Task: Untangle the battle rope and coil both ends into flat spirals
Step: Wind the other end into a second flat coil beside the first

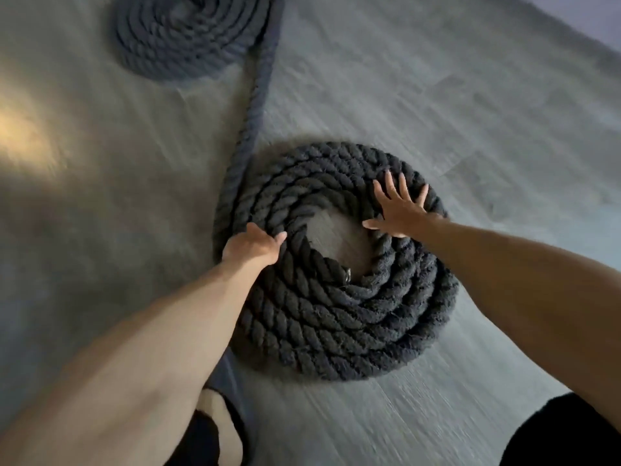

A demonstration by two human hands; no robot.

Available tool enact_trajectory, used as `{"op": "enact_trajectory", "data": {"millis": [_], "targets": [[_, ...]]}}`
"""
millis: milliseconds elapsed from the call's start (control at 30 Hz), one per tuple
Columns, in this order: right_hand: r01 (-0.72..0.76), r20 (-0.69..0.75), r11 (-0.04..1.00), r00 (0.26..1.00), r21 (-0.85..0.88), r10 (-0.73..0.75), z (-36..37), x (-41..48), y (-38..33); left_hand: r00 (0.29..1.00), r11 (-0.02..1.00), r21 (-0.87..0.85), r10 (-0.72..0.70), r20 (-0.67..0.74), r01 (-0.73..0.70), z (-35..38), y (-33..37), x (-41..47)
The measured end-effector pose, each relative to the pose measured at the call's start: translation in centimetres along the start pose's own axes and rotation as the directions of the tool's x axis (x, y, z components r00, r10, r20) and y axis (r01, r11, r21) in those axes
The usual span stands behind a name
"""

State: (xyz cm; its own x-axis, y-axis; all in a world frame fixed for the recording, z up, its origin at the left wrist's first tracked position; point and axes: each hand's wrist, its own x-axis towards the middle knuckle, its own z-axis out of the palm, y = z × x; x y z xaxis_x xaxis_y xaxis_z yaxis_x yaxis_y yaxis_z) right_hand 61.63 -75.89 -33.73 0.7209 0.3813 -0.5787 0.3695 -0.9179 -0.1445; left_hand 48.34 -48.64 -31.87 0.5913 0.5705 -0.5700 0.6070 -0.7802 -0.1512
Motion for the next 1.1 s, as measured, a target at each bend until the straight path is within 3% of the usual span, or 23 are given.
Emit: {"op": "enact_trajectory", "data": {"millis": [100,133,200,300,433,533,800,1100], "targets": [[-0.040,-0.069,0.996,0.997,0.074,0.045,0.6,-1.1,-0.4,0.952,0.981,0.068,0.194,-0.236,-0.183,-2.4,1.3,2.3],[-0.078,-0.107,0.991,0.990,0.110,0.089,1.3,-2.0,-1.0,0.931,0.964,0.108,0.265,-0.253,-0.245,-3.0,2.1,3.0],[-0.211,-0.181,0.951,0.950,0.226,0.254,3.9,-4.3,-3.3,0.893,0.912,0.175,0.403,-0.203,-0.372,-4.1,4.1,4.1],[-0.416,-0.219,0.822,0.825,0.389,0.521,8.3,-7.5,-7.9,0.793,0.794,0.233,0.597,-0.120,-0.562,-5.6,7.5,6.3],[-0.494,-0.263,0.756,0.733,0.429,0.628,9.9,-7.5,-9.2,0.705,0.672,0.293,0.709,0.013,-0.681,-7.0,9.6,10.3],[-0.461,-0.269,0.797,0.770,0.391,0.578,8.1,-5.3,-7.6,0.711,0.675,0.335,0.703,-0.023,-0.657,-7.4,9.2,12.3],[-0.344,-0.151,0.924,0.917,0.168,0.369,-3.9,6.7,-1.4,0.861,0.851,0.255,0.496,-0.108,-0.458,-12.1,10.7,15.9],[-0.127,-0.202,0.991,0.971,0.036,0.132,-11.6,17.8,4.6,0.935,0.951,0.172,0.289,-0.204,-0.256,-13.8,14.5,19.3]]}}
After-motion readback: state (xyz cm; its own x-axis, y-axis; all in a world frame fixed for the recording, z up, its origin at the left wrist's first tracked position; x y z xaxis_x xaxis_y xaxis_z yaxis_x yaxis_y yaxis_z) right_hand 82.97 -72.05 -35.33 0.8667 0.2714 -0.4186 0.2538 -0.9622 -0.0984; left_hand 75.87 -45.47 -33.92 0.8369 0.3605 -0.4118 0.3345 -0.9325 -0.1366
